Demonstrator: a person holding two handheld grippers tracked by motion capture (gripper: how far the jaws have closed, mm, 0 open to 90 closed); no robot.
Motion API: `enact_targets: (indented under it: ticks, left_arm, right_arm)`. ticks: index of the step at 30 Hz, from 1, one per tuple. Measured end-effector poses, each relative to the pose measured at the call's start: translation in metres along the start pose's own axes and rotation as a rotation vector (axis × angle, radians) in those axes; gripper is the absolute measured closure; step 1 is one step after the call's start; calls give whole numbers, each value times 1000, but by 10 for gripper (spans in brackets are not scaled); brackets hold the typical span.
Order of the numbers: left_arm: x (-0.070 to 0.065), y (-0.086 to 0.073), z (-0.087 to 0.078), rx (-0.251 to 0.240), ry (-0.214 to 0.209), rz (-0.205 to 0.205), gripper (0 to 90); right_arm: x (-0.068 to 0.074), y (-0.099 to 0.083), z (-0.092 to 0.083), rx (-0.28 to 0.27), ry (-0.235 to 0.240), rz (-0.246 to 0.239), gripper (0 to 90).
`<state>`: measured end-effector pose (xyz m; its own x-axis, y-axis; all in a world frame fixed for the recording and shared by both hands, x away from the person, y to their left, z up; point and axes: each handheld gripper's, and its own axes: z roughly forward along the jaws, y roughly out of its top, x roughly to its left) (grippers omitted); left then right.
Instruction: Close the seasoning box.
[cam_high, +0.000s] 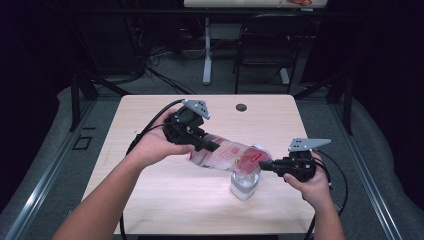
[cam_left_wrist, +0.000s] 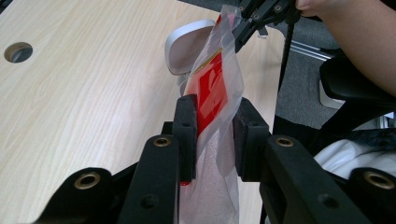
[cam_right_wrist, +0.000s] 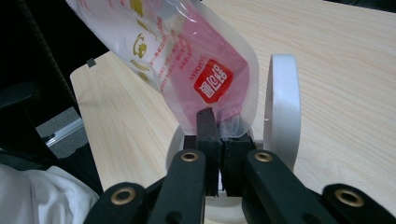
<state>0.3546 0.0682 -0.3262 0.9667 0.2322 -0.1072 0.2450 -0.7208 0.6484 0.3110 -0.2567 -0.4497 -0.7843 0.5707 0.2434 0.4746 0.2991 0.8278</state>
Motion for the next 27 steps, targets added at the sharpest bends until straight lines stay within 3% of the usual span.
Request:
enact_targets:
  ticks: [27]
  left_arm:
    - [0,2,2,-9,-3,1,738]
  right_arm:
    - [-2,-1,-1,-1,-6,5,887]
